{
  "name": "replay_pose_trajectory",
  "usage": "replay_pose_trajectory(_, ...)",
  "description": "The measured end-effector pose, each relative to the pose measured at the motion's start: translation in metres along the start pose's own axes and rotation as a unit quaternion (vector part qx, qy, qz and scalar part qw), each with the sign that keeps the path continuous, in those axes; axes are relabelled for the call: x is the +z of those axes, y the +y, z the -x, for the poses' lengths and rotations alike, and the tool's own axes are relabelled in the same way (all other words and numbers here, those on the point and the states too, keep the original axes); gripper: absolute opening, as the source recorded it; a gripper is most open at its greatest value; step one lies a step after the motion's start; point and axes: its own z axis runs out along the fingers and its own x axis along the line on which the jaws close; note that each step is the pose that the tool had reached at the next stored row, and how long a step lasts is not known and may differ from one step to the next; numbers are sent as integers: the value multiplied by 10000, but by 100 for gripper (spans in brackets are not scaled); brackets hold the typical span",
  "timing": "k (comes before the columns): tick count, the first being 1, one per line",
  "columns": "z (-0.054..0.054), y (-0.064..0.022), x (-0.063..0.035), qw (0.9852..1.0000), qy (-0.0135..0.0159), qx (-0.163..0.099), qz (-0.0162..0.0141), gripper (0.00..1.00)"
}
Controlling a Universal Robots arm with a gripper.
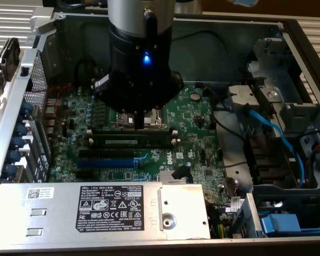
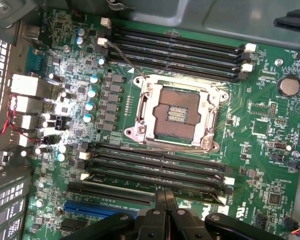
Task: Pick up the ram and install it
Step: 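Press down the ram until it locks into place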
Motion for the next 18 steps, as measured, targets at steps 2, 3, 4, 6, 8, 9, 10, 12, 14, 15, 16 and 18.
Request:
replay_pose_trajectory(2, 0, 0, 0, 10000, 0, 65, 0, 11)
replay_pose_trajectory(3, 0, 0, 0, 10000, 0, 99, 0, 11)
replay_pose_trajectory(4, 0, 0, 0, 9999, 0, 129, 0, 11)
replay_pose_trajectory(6, 0, 0, 0, 9998, 0, 187, 0, 11)
replay_pose_trajectory(8, 0, 0, 0, 9997, 0, 244, -1, 11)
replay_pose_trajectory(9, 0, 0, 0, 9996, 0, 275, -1, 11)
replay_pose_trajectory(10, 0, 0, 0, 9995, 0, 309, -1, 11)
replay_pose_trajectory(12, 0, 0, 0, 9993, 0, 376, -1, 11)
replay_pose_trajectory(14, 0, 0, 0, 9992, 0, 396, -2, 11)
replay_pose_trajectory(15, 0, 0, 0, 9992, 0, 401, -2, 11)
replay_pose_trajectory(16, 0, 0, 0, 9992, 0, 403, -2, 11)
replay_pose_trajectory(18, 0, 0, 0, 9992, 0, 403, -2, 11)
